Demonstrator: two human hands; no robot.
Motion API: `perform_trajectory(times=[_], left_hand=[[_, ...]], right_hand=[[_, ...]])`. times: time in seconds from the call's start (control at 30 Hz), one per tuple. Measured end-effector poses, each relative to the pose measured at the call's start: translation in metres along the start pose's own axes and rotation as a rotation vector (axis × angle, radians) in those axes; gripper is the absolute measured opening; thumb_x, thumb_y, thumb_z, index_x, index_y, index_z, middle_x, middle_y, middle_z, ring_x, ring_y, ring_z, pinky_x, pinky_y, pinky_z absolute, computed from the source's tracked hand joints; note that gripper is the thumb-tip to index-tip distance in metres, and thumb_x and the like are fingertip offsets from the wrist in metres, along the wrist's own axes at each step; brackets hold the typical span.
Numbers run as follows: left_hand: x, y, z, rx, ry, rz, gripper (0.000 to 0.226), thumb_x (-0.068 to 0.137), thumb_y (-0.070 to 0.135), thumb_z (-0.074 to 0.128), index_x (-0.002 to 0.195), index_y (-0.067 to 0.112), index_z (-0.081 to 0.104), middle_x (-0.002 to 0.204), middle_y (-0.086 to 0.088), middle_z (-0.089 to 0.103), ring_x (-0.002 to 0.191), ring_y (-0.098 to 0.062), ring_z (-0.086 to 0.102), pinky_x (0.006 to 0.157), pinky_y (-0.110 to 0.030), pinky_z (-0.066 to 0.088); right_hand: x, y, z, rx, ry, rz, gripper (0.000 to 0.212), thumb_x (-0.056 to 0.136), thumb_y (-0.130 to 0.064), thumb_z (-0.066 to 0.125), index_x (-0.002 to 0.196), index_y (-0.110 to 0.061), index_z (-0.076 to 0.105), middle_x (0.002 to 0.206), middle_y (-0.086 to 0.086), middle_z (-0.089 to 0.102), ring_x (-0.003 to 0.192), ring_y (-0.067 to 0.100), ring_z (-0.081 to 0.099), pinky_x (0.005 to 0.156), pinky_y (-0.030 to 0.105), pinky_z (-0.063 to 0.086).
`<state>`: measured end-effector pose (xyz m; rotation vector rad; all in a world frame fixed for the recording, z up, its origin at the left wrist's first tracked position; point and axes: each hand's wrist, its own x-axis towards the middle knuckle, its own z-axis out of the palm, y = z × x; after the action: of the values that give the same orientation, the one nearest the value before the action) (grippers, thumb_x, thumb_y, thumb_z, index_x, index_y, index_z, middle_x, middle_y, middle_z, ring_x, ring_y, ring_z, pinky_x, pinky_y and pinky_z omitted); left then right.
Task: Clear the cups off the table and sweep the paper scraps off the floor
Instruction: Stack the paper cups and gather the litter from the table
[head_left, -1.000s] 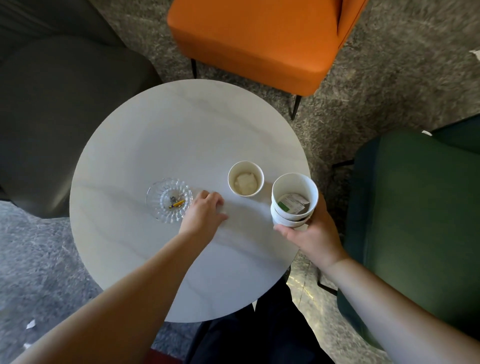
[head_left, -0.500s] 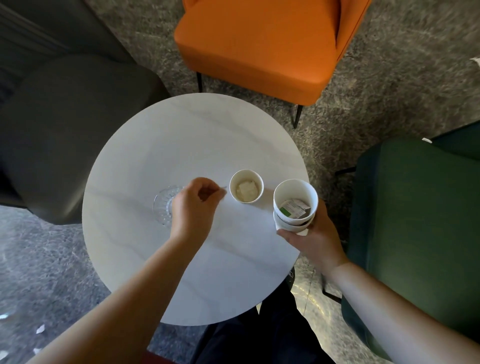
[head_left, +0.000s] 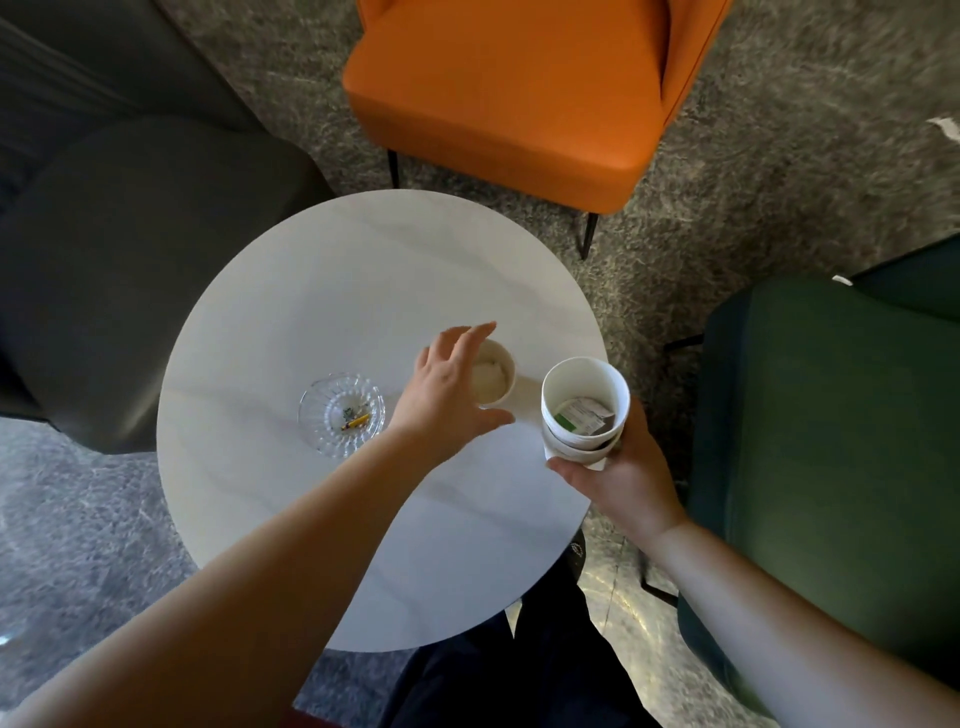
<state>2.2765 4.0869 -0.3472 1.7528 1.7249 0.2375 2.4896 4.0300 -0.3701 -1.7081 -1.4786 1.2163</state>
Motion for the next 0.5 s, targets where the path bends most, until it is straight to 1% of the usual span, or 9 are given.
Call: perform_trajectory(times=[0.1, 0.2, 0.33, 0.5], left_hand=[[0.008, -0.002, 0.006, 0.044, -0.039, -0.015, 0.096, 0.07, 0.03, 0.084, 0.147, 0.034, 0.028, 0.144, 0.002, 0.032, 0.128, -0.027, 0.038, 0.096, -0.04, 0.044], [0.01, -0.007, 0.008, 0.034, 0.003, -0.027, 0.087, 0.071, 0.025, 0.083, 0.143, 0.032, 0.034, 0.139, 0.001, 0.038, 0.119, -0.028, 0.049, 0.087, -0.038, 0.049], [0.001, -0.013, 0.002, 0.011, 0.035, -0.08, 0.085, 0.071, 0.028, 0.082, 0.142, 0.029, 0.035, 0.136, 0.0, 0.042, 0.114, -0.028, 0.053, 0.081, -0.035, 0.048], [-0.036, -0.023, -0.022, 0.004, 0.104, -0.152, 0.086, 0.07, 0.035, 0.082, 0.14, 0.028, 0.034, 0.135, 0.002, 0.044, 0.114, -0.024, 0.052, 0.081, -0.032, 0.043]], right_hand=[[-0.001, 0.0, -0.002, 0.017, 0.006, 0.004, 0.079, 0.06, -0.014, 0.09, 0.119, -0.034, 0.043, 0.108, -0.027, 0.053, 0.098, -0.023, 0.049, 0.08, -0.004, 0.035], [-0.002, 0.0, -0.002, 0.032, 0.001, 0.003, 0.078, 0.06, -0.012, 0.09, 0.119, -0.032, 0.044, 0.11, -0.024, 0.054, 0.1, -0.021, 0.05, 0.082, -0.003, 0.035], [-0.005, -0.001, -0.001, 0.038, -0.004, 0.003, 0.079, 0.06, -0.01, 0.09, 0.121, -0.032, 0.044, 0.112, -0.021, 0.055, 0.102, -0.018, 0.051, 0.084, -0.001, 0.036], [-0.01, -0.017, 0.002, 0.024, -0.047, 0.04, 0.082, 0.059, -0.016, 0.09, 0.125, -0.034, 0.045, 0.112, -0.025, 0.056, 0.103, -0.012, 0.054, 0.085, 0.005, 0.04]])
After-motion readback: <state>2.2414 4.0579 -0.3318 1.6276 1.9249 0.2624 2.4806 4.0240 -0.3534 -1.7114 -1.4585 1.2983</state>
